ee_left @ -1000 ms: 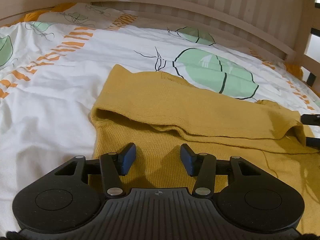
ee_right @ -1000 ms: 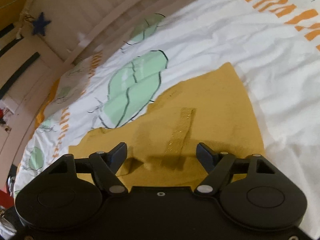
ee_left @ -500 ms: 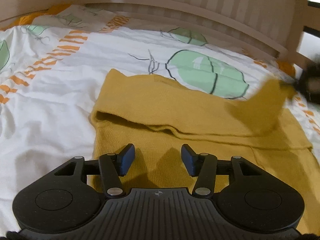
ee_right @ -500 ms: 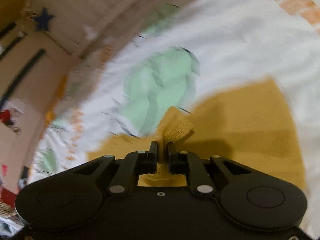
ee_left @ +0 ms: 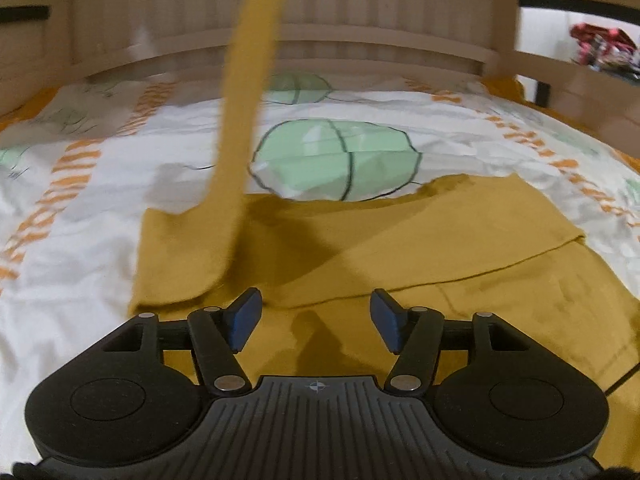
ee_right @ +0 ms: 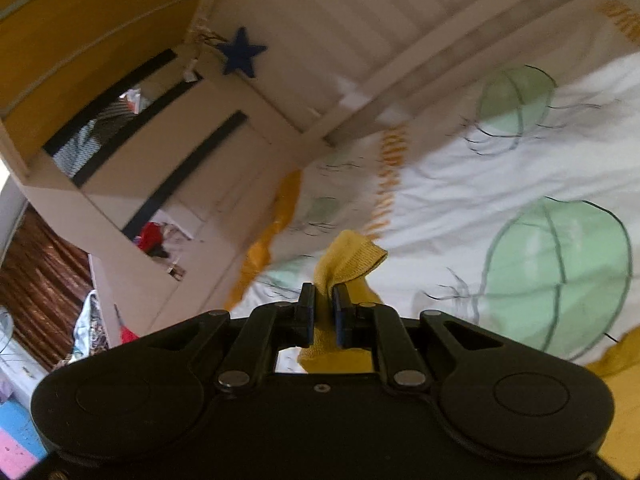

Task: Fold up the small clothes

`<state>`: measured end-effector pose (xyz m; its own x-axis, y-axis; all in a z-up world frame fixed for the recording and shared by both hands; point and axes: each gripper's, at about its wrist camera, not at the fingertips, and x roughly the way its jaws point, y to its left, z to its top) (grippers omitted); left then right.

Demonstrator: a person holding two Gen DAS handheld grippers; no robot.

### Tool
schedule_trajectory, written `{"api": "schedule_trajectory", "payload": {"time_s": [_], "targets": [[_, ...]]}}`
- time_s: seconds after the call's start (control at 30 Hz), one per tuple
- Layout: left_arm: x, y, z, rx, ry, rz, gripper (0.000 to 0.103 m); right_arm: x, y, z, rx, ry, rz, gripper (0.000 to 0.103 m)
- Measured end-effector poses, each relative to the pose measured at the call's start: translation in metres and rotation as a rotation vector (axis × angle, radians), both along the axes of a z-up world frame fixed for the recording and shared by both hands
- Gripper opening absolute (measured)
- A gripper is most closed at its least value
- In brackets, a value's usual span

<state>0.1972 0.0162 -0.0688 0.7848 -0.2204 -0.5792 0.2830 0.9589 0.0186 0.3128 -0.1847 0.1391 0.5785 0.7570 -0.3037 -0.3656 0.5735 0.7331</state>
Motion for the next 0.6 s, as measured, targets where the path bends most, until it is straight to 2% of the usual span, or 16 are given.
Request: {"api": "schedule_trajectory", "payload": {"time_s": [0.13,0.23,0.3,0.37,0.6], "targets": [[0.022,-0.010,-0.005,0.023,0.016,-0.025,0.059,0.003,0.007,0.003,0.005,-0.007,0.015,0.018],[0.040,0.000,-0.008,-0.027,0.043,0.047,0.059,0.004,0.006,0.002,-0.006,-0.003,0.016,0.018],[0.054,0.013,-0.015,-0.064,0.092,0.105,0.059,0.004,0.002,0.000,-0.007,0.005,0.011,0.018],[0.063,0.024,-0.025,-0.064,0.142,0.138,0.059,0.005,-0.003,-0.002,-0.013,0.014,-0.003,0.018],[0.046,0.034,-0.018,-0.044,0.149,0.145,0.061,-0.005,-0.042,-0.014,-0.046,0.019,-0.067,0.018]]}}
